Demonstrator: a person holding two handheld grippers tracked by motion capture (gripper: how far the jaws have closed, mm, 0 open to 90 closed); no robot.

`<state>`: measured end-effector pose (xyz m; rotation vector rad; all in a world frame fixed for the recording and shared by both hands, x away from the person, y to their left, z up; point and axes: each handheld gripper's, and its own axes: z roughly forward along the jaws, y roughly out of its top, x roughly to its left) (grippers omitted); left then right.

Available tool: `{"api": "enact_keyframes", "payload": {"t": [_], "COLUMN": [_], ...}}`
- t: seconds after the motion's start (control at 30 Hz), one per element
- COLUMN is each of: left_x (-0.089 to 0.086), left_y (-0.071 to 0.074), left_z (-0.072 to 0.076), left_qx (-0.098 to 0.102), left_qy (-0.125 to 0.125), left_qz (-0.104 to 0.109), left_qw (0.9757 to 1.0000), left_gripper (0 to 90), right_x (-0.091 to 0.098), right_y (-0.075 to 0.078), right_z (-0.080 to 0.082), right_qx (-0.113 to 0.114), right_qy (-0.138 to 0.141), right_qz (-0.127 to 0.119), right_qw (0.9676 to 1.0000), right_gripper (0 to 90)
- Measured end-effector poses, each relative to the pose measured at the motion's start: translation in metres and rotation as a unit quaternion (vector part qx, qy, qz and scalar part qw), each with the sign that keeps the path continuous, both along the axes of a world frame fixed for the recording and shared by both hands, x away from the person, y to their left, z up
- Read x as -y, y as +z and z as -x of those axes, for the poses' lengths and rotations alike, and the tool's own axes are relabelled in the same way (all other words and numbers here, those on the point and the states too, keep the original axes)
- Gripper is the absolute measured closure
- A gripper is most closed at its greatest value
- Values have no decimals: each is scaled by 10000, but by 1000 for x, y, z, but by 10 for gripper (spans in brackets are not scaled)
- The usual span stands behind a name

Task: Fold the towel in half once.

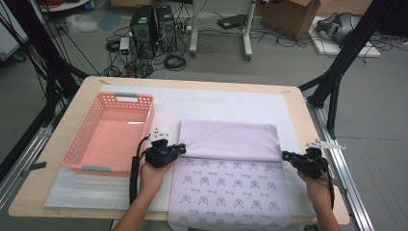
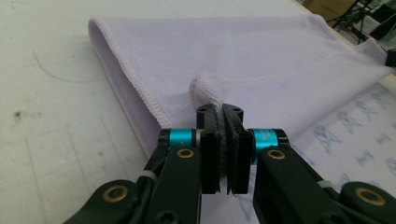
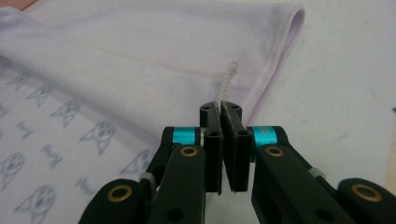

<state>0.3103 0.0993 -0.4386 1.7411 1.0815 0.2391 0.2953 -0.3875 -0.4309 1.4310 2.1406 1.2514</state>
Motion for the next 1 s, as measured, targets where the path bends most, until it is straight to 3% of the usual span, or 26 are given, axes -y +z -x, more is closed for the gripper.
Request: {"api": "enact_keyframes", "payload": {"t": [0.23,0.4,0.5,0.87,0.93,1.0], "left_x": [-9,-11,-13,-19,-17,-15], "left_y": [-6,-8,-9,-9,-9,-6], "left_z": [31,54,65,92,90,86], "left_qx": [73,109,72,-37,-20,44], "left_qy": [-122,-354,-467,-664,-680,-528], "left_qz": [64,-58,-26,31,38,69], "left_qw": [9999,9993,9989,9978,9977,9986], "left_gripper": [855,854,851,845,795,580], "right_x": [4,4,6,8,7,5], "right_y": [2,3,3,-2,-4,-4], "right_z": [28,52,65,101,103,100], "right_qx": [61,66,58,-88,-129,-215], "right_qy": [156,289,352,450,453,357], "right_qz": [-55,-9,13,-29,-49,-135], "right_qw": [9998,9996,9994,9989,9989,9990], "right_gripper": [872,872,873,873,857,639]}}
